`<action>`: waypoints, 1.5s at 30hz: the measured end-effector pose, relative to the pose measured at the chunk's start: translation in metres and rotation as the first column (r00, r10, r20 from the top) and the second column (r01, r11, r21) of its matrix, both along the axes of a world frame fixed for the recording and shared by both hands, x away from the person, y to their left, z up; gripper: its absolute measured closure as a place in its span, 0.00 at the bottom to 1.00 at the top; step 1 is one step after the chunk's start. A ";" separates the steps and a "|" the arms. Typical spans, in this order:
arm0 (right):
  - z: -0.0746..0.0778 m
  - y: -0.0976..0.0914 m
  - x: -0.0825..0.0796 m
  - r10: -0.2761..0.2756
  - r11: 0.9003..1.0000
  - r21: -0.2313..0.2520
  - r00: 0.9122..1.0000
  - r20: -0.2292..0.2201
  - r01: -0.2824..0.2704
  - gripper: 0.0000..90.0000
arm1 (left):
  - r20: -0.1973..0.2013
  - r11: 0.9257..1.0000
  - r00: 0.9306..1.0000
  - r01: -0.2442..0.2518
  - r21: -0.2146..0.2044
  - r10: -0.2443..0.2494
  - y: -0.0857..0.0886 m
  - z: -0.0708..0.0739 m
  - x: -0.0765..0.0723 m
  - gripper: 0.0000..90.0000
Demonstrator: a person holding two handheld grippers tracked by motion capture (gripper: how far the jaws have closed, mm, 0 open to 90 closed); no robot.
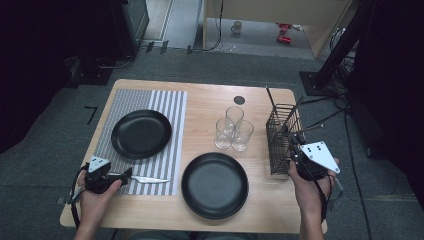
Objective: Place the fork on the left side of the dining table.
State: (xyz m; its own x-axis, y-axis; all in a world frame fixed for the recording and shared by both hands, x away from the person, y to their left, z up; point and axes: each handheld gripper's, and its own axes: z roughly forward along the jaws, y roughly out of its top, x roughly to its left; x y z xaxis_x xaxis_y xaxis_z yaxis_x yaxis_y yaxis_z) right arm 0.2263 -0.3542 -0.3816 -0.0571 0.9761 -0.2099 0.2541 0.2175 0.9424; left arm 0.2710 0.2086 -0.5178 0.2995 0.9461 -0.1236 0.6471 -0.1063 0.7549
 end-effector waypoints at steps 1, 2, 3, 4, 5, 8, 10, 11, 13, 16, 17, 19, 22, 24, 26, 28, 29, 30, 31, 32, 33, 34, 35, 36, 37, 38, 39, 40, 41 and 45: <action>0.000 0.000 0.000 0.000 1.000 0.000 1.000 0.000 0.000 0.90 | 0.000 1.000 1.000 0.000 0.000 0.000 0.000 0.000 0.000 0.15; 0.000 0.000 0.001 0.002 1.000 -0.002 1.000 0.001 -0.002 0.90 | 0.000 1.000 1.000 0.000 0.000 0.000 0.000 0.000 0.000 0.15; 0.001 0.000 0.001 0.001 1.000 0.002 1.000 0.000 -0.001 0.90 | 0.000 1.000 1.000 0.000 0.000 0.000 0.000 0.000 0.000 0.15; 0.001 0.000 0.001 0.001 1.000 0.003 1.000 0.002 -0.001 0.90 | 0.000 1.000 1.000 0.000 0.000 0.000 0.000 0.000 0.000 0.15; 0.001 0.000 0.001 0.003 1.000 0.004 1.000 0.005 -0.003 0.90 | 0.000 1.000 1.000 0.000 0.000 0.000 0.000 0.000 0.000 0.15; 0.003 0.000 0.000 0.007 1.000 0.004 1.000 0.010 -0.007 0.90 | 0.000 1.000 1.000 0.000 0.000 0.000 0.000 0.000 0.000 0.15; 0.005 0.000 0.000 0.012 1.000 0.010 1.000 0.020 -0.012 0.91 | 0.000 1.000 1.000 0.000 0.000 0.000 0.000 0.000 0.000 0.15; 0.005 0.000 -0.001 0.016 1.000 0.009 1.000 0.024 -0.016 0.91 | 0.000 1.000 1.000 0.000 0.000 0.000 0.000 0.000 0.000 0.15; 0.006 0.000 -0.001 0.021 1.000 0.015 0.999 0.024 -0.022 0.91 | 0.000 1.000 1.000 0.000 -0.001 0.000 0.000 0.000 0.000 0.15; 0.006 -0.001 0.000 0.050 0.999 0.021 0.999 0.012 -0.050 0.91 | 0.000 1.000 1.000 0.000 -0.002 0.000 0.000 0.000 0.000 0.15; 0.005 -0.001 0.000 0.055 0.998 0.020 0.998 0.003 -0.055 0.90 | 0.000 1.000 1.000 0.000 -0.002 0.000 0.000 0.000 0.000 0.15; 0.003 -0.002 0.001 0.059 0.998 0.014 0.998 -0.013 -0.058 0.90 | 0.000 1.000 1.000 0.001 -0.002 -0.001 0.000 0.000 0.000 0.15; -0.001 -0.003 0.002 0.058 0.998 0.020 0.998 -0.026 -0.057 0.89 | 0.000 1.000 1.000 0.000 -0.004 0.000 0.000 0.000 0.000 0.15; -0.003 -0.004 0.003 0.055 0.998 0.018 0.998 -0.028 -0.055 0.89 | 0.000 1.000 1.000 0.000 -0.003 0.000 0.000 0.000 0.000 0.15; -0.005 -0.005 0.003 0.050 0.999 0.016 0.998 -0.034 -0.050 0.89 | 0.000 1.000 1.000 0.000 -0.003 0.000 0.000 0.000 0.000 0.15; -0.009 -0.005 0.005 0.040 0.999 0.009 0.998 -0.055 -0.040 0.89 | 0.000 1.000 1.000 0.000 -0.005 0.000 0.001 0.000 0.000 0.15; -0.012 -0.006 0.005 0.039 0.999 0.012 0.997 -0.065 -0.038 0.89 | 0.000 1.000 1.000 0.000 -0.006 0.000 0.001 0.000 0.000 0.15; -0.015 -0.007 0.006 0.038 0.999 0.019 0.996 -0.075 -0.037 0.88 | 0.000 1.000 1.000 0.000 -0.005 0.000 0.001 0.000 0.000 0.15; -0.018 -0.008 0.006 0.034 0.999 0.026 0.996 -0.087 -0.032 0.88 | 0.000 1.000 1.000 0.000 -0.005 0.000 0.001 0.000 0.000 0.15; -0.021 -0.009 0.007 0.033 0.999 0.036 0.995 -0.097 -0.029 0.88 | 0.000 1.000 1.000 0.000 -0.005 0.000 0.001 0.000 0.000 0.15; -0.024 -0.011 0.007 0.040 0.998 0.056 0.994 -0.103 -0.034 0.87 | 0.000 1.000 1.000 0.000 -0.006 0.000 0.001 0.000 0.000 0.15; -0.026 -0.013 0.007 0.055 0.996 0.079 0.993 -0.107 -0.047 0.87 | 0.000 1.000 1.000 0.000 -0.007 0.000 0.001 0.000 0.000 0.15; -0.028 -0.015 0.007 0.065 0.993 0.102 0.991 -0.114 -0.054 0.87 | 0.000 1.000 1.000 0.000 -0.007 0.000 0.001 0.000 0.000 0.15; -0.030 -0.016 0.008 0.070 0.991 0.119 0.990 -0.122 -0.056 0.88 | 0.000 1.000 1.000 0.000 -0.007 0.000 0.001 0.000 0.000 0.15; -0.031 -0.017 0.008 0.068 0.990 0.131 0.989 -0.132 -0.051 0.90 | 0.000 1.000 1.000 0.000 -0.006 0.000 0.001 0.000 0.000 0.15; -0.033 -0.018 0.008 0.068 0.989 0.140 0.988 -0.138 -0.048 0.91 | -0.001 1.000 1.000 0.000 -0.006 0.000 0.001 0.000 0.000 0.15; -0.035 -0.020 0.008 0.065 0.988 0.146 0.989 -0.136 -0.045 0.93 | 0.000 1.000 1.000 0.000 -0.006 0.000 0.001 0.000 0.000 0.15; -0.036 -0.021 0.008 0.054 0.987 0.157 0.990 -0.132 -0.033 0.97 | -0.001 1.000 1.000 0.000 -0.006 0.000 0.001 0.000 0.000 0.15; -0.037 -0.023 0.007 0.048 0.985 0.168 0.991 -0.126 -0.026 1.00 | -0.001 1.000 1.000 0.000 -0.006 0.000 0.001 0.000 0.000 0.15; -0.038 -0.027 0.006 0.044 0.984 0.178 0.993 -0.113 -0.024 1.00 | 0.000 1.000 1.000 -0.001 -0.006 0.001 0.001 0.000 0.000 0.15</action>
